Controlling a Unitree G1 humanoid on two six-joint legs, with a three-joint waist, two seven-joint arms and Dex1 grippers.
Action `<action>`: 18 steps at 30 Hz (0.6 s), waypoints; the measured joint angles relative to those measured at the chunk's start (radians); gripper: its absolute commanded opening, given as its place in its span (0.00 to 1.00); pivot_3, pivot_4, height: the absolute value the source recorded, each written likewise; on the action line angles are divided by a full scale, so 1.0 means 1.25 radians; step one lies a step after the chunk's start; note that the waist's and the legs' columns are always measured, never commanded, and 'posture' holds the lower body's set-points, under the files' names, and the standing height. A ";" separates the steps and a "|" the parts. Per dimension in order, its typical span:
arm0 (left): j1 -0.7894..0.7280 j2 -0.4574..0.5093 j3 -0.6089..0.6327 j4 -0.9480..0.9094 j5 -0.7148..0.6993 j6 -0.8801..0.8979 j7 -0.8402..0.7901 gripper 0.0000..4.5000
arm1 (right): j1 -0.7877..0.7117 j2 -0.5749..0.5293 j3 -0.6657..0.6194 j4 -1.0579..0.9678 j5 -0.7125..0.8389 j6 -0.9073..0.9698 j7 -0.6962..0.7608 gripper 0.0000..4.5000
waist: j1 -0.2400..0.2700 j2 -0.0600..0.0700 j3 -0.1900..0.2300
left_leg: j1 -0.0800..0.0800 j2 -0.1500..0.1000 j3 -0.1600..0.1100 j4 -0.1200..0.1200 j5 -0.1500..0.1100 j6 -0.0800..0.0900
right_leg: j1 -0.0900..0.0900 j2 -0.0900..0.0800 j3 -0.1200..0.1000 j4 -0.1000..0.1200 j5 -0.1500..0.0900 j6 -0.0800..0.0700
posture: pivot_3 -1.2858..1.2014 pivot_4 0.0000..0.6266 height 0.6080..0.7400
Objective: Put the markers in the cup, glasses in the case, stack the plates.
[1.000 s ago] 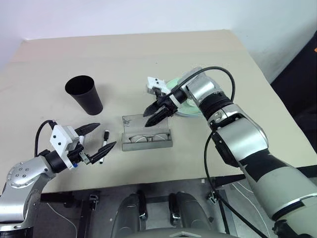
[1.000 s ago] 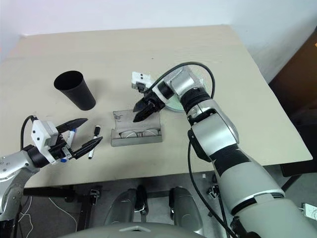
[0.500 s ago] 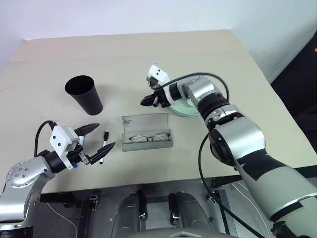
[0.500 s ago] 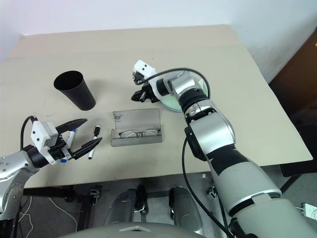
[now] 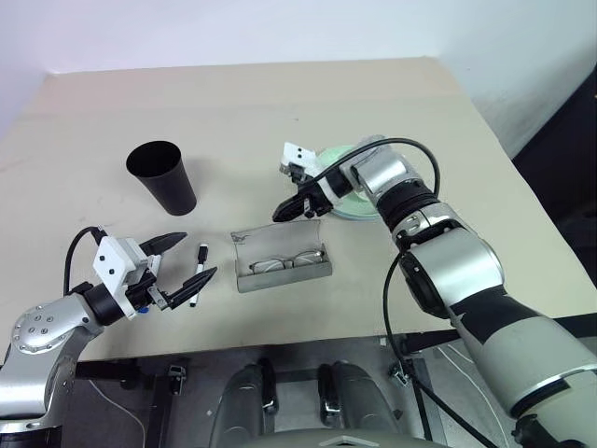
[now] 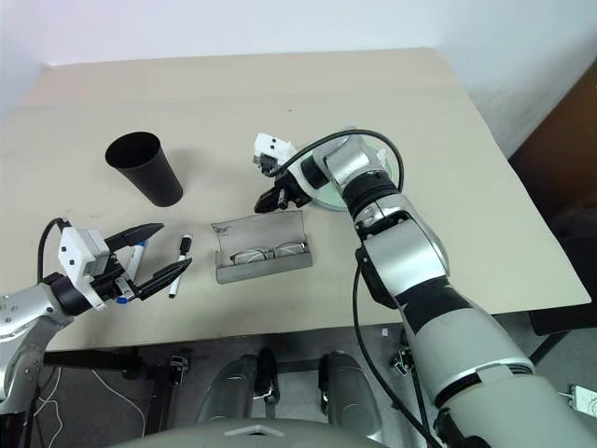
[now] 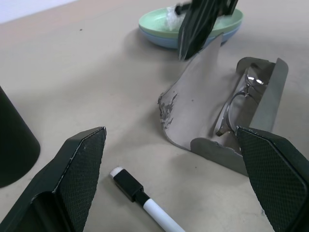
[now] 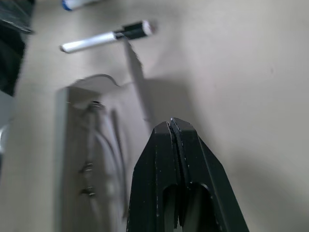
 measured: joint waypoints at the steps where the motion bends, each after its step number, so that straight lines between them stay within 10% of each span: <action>1: -0.003 0.000 0.000 0.000 0.000 0.001 0.002 1.00 | 0.029 -0.006 0.008 -0.052 0.006 0.031 0.008 0.01 | 0.001 0.000 0.000 | 0.000 0.000 0.000 0.000 0.000 0.000 | 0.000 0.000 0.000 0.000 0.000 0.000 | 0.52 0.24 0.81; 9: -0.006 0.000 0.000 -0.001 0.000 0.001 0.007 1.00 | 0.227 -0.072 0.067 -0.401 0.055 0.238 0.004 0.01 | -0.002 0.000 0.000 | 0.000 0.000 0.000 0.000 0.000 0.000 | -0.002 0.000 0.000 0.000 -0.001 -0.002 | 0.52 0.24 0.81; 18: -0.019 0.003 -0.001 -0.001 0.000 0.002 0.006 1.00 | 0.091 -0.072 -0.035 -0.328 0.167 0.252 -0.092 0.01 | -0.001 0.000 0.000 | 0.000 0.000 0.000 0.000 0.000 0.000 | -0.003 0.000 0.000 0.001 -0.001 -0.002 | 0.52 0.24 0.81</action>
